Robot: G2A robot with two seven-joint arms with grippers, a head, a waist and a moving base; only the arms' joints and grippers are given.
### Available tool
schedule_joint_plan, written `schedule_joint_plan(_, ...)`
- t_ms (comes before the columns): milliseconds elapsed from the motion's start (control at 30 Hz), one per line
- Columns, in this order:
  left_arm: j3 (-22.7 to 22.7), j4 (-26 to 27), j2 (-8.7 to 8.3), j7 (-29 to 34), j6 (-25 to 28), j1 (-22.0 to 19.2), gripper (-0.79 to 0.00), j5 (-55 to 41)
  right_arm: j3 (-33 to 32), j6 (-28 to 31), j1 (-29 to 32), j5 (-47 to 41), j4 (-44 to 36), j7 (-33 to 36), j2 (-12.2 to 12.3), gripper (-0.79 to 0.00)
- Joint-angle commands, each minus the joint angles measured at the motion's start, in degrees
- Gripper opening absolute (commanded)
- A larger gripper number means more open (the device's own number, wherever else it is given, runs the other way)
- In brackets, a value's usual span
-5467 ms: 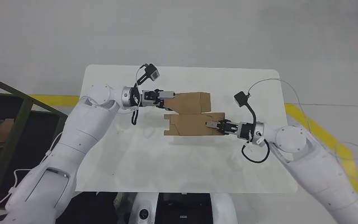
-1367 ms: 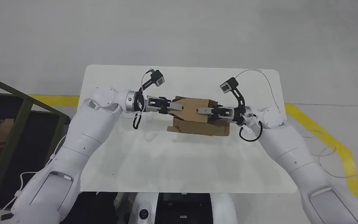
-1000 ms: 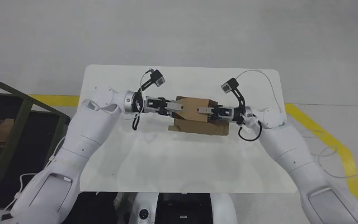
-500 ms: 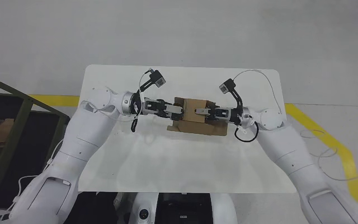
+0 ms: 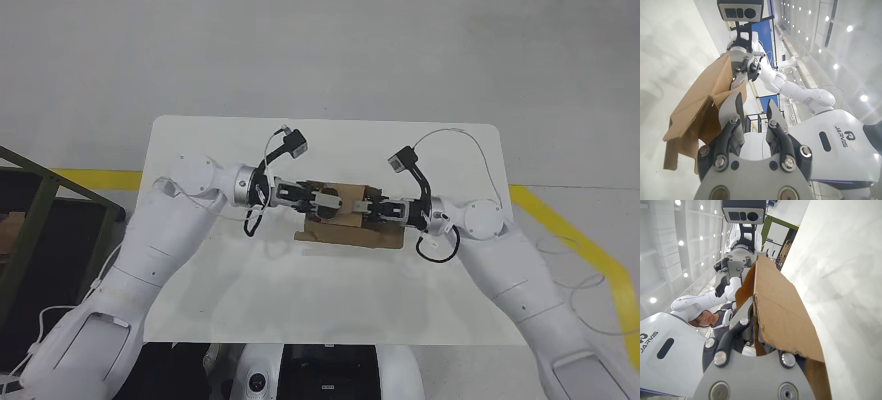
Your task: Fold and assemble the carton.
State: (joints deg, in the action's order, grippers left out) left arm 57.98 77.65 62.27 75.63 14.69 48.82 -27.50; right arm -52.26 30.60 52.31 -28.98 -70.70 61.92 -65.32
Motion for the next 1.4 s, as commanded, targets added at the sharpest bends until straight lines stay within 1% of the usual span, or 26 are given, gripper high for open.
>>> schedule_joint_plan(0, -0.16, 0.49, -0.01, -0.48, -0.17, 0.02, -0.474, 1.03, -0.14, -0.41, 0.25, 0.38, -0.49, -0.10, 0.01, -0.785)
schedule_joint_plan(233, 0.47, 2.04, -0.20, -1.27, -0.28, 0.48, -0.465, 1.76, -0.75, -0.93, 0.81, 1.48, -1.57, -0.79, 0.00, -0.785)
schedule_joint_plan(567, 5.88, 2.98, -1.50, -0.67, 1.18, 3.72, -0.456, -0.95, -4.50, -0.64, 2.35, -0.32, -1.05, -0.65, 0.69, -0.785)
schedule_joint_plan(733, 7.18, 2.42, -1.88, -0.98, 1.09, 5.01, -0.422, -1.20, -6.23, -0.88, 3.31, -0.73, -1.92, -0.22, 1.08, -0.785)
schedule_joint_plan(1000, 6.75, 1.34, -1.75, -2.43, 1.26, 4.95, -0.425, -1.05, -6.57, -1.34, 4.67, 0.02, -5.05, 0.98, 1.24, -0.785)
schedule_joint_plan(1367, 4.84, -0.64, -1.07, -5.58, 1.15, 3.19, -0.431, -0.10, -5.37, -1.71, 5.20, -0.19, -7.03, 3.23, 0.95, -0.785)
